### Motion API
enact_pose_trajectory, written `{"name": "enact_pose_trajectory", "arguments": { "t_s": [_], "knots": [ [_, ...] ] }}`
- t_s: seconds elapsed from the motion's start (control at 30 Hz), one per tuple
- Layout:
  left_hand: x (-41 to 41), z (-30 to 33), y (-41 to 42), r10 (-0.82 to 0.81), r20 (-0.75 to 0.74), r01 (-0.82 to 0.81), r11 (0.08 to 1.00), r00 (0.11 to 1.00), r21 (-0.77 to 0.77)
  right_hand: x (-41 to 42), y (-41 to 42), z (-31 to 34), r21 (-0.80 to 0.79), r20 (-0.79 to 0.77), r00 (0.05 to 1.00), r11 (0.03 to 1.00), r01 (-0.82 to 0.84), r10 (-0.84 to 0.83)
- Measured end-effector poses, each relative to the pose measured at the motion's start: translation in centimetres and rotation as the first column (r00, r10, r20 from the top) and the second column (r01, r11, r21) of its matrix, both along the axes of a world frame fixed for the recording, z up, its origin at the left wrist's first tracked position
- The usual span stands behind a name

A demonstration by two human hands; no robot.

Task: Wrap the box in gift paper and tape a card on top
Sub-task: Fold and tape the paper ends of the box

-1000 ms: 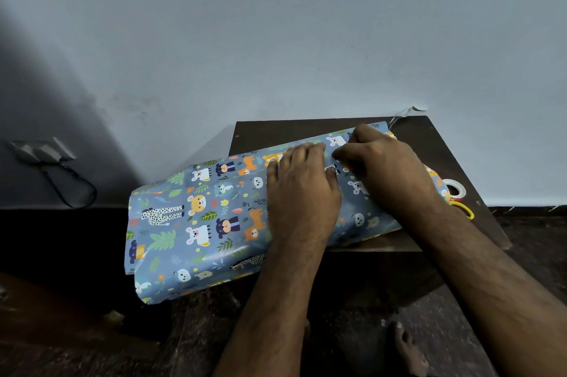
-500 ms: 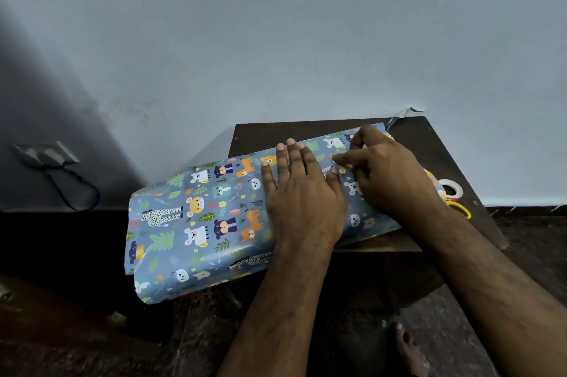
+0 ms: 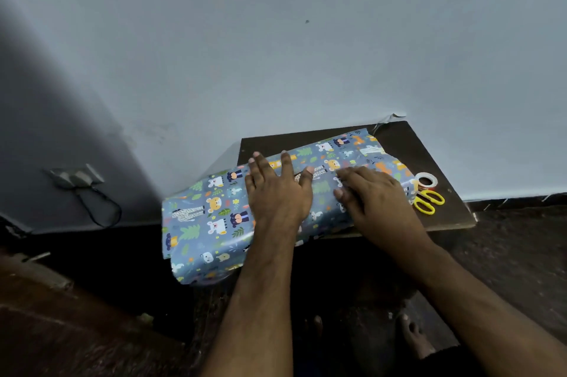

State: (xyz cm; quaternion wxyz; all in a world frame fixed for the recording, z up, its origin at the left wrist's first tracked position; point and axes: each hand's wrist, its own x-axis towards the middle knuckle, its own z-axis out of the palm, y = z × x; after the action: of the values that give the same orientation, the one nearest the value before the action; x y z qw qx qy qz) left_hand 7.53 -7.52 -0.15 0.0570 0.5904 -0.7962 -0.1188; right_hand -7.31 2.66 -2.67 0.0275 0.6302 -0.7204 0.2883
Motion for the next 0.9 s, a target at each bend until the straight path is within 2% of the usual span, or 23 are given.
{"name": "enact_pose_trajectory", "arguments": {
  "t_s": [0.13, 0.23, 0.3, 0.33, 0.37, 0.43, 0.5, 0.57, 0.63, 0.77, 0.83, 0.9],
  "knots": [
    [0.9, 0.8, -0.2, 0.032, 0.003, -0.032, 0.999, 0.999, 0.008, 2.6, 2.3, 0.3, 0.123, 0.084, 0.986, 0.984, 0.132, -0.143],
    [1.8, 1.8, -0.8, -0.017, 0.068, 0.017, 1.0, 0.998, 0.009, 5.1, 4.7, 0.6, 0.022, 0.154, 0.945, 0.957, 0.288, -0.288],
    [2.8, 2.5, -1.0, -0.056, 0.105, 0.056, 0.998, 0.993, 0.004, 5.9, 5.6, 0.3, 0.072, 0.394, 0.856, 0.94, 0.333, -0.334],
    [3.3, 2.9, -1.1, -0.068, 0.114, 0.068, 0.998, 0.991, 0.008, 6.3, 5.7, 0.3, 0.163, 0.578, 0.744, 0.941, 0.297, -0.335],
    [3.8, 3.4, -1.3, -0.072, 0.122, 0.072, 0.997, 0.99, 0.009, 6.9, 5.5, 0.4, 0.273, 0.739, 0.578, 0.938, 0.215, -0.347],
    [4.5, 4.1, -1.9, -0.05, 0.106, 0.046, 0.998, 0.993, 0.04, 7.8, 4.8, 0.1, 0.429, 0.873, 0.243, 0.903, 0.025, -0.422],
    [4.8, 4.6, -2.6, -0.015, 0.05, 0.008, 0.99, 0.999, 0.14, 8.2, 3.7, -0.2, 0.432, 0.902, 0.055, 0.899, -0.074, -0.429],
    [4.9, 4.3, -2.9, 0.009, -0.07, 0.009, 0.968, 0.998, 0.252, 8.3, 2.7, -0.4, 0.386, 0.919, -0.065, 0.92, -0.059, -0.39],
    [5.3, 3.5, -2.5, 0.051, -0.179, 0.004, 0.955, 0.982, 0.295, 8.5, 2.2, -0.7, 0.381, 0.917, -0.122, 0.924, -0.005, -0.379],
    [6.8, 3.2, -1.5, 0.101, -0.225, -0.037, 0.962, 0.969, 0.271, 10.0, 2.2, -0.6, 0.352, 0.925, -0.166, 0.935, 0.039, -0.341],
    [7.9, 3.8, -0.9, 0.134, -0.255, -0.058, 0.957, 0.958, 0.283, 10.6, 2.6, 0.1, 0.311, 0.946, -0.117, 0.949, 0.06, -0.302],
    [9.3, 5.0, -0.1, 0.157, -0.306, -0.07, 0.958, 0.939, 0.277, 11.0, 3.4, 1.2, 0.23, 0.973, 0.001, 0.969, 0.088, -0.231]
  ]
}}
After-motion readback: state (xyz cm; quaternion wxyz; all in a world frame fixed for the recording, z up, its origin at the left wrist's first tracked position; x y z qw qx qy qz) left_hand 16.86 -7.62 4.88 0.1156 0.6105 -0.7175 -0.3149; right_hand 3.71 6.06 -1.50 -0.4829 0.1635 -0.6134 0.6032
